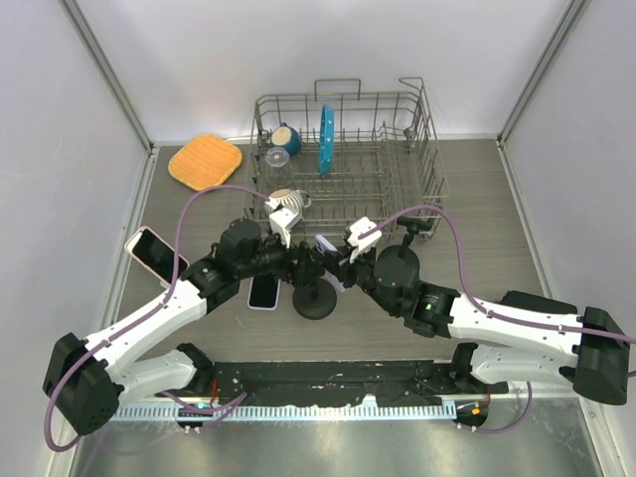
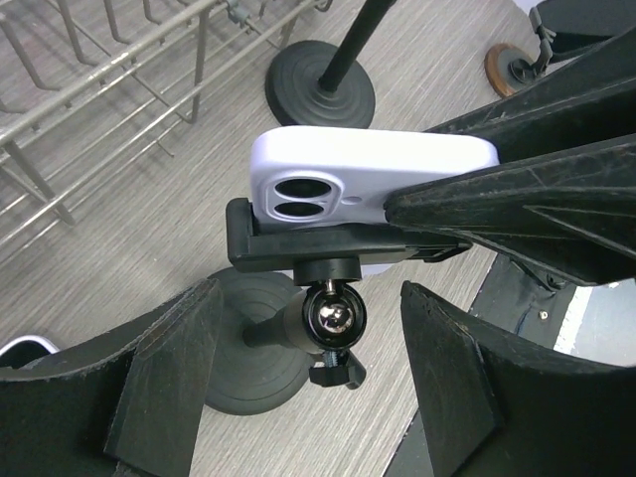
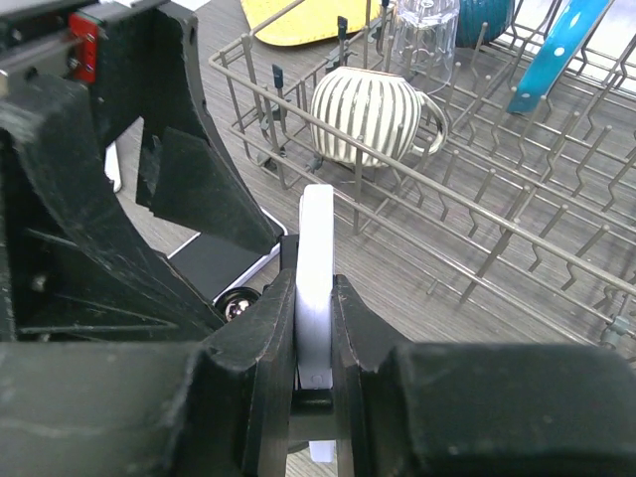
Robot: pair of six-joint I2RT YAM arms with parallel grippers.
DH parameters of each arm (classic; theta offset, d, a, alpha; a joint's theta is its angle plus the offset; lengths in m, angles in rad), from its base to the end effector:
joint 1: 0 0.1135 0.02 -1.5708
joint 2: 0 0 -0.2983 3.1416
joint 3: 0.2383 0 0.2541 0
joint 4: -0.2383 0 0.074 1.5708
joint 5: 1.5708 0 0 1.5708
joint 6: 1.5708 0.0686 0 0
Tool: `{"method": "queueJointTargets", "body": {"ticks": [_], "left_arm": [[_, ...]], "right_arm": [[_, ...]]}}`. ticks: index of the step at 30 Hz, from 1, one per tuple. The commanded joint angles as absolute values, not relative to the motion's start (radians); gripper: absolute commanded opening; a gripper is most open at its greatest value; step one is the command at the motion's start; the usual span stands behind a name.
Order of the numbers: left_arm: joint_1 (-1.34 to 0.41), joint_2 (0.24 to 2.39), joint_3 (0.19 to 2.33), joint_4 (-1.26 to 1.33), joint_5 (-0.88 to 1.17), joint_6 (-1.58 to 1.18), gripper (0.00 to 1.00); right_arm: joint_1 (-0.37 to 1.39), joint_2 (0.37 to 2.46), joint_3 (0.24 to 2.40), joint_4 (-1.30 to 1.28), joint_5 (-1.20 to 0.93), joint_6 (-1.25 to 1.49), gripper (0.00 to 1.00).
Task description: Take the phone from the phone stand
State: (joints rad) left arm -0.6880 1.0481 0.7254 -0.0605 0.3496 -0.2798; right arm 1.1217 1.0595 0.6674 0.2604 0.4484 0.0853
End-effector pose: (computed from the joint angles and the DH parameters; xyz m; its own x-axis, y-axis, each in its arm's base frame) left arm 0.1803 -0.1786 0.2988 -0.5101 0.0835 -0.8560 0.7295 0.5692 -0.3792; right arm 0.1396 0.2211 0.3169 -0.1101 -0.0515 -0.9926 -0.6181 0.7856 0.0277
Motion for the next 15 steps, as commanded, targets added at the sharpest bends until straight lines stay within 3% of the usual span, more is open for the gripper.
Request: {"method": "queueJointTargets", "body": {"ticks": [1,8,15], "left_arm": [[-0.710,1.068,0.758,-0.021,0.345,-0.268,0.75],[-0.736,1.086,0.741,-0.021,0.350,-0.279,0.72],[-0.739,1.137,0.749,-0.026,0.367,-0.316,0.60]], "right_arm": [[1.137,1.057,0.663,0.345,0.459,0.127,0.01],[1.138,1.072,0.652,0.368,0.460,0.133,0.01],[1.144,1.080,0.629,0.399,0.463,0.143,0.01]]}}
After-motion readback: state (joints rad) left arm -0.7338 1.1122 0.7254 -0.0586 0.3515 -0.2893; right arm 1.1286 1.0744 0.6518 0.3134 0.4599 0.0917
